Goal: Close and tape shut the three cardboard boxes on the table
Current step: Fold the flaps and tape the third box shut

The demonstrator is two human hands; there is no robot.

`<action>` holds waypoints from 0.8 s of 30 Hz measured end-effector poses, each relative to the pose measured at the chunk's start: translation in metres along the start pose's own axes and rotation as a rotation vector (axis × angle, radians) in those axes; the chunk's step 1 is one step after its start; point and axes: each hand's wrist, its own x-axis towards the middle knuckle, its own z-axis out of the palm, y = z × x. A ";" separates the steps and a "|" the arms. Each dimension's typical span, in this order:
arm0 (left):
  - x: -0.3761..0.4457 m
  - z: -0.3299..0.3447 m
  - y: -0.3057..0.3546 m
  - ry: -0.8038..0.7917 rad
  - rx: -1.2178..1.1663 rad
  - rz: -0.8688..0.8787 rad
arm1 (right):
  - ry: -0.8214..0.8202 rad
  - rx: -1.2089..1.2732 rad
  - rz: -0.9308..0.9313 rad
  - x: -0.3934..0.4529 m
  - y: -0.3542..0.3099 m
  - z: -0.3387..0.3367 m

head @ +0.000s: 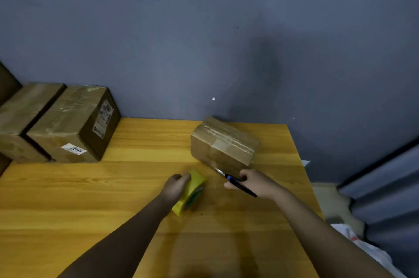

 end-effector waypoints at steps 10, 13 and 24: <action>-0.011 -0.004 -0.004 -0.204 0.436 0.240 | 0.123 -0.188 0.037 -0.024 0.046 0.040; -0.014 0.014 -0.005 -0.241 0.691 0.332 | 0.212 -0.221 0.074 -0.034 0.076 0.060; -0.039 0.097 -0.024 -0.160 1.427 0.692 | 0.392 -0.275 0.244 -0.057 0.138 0.102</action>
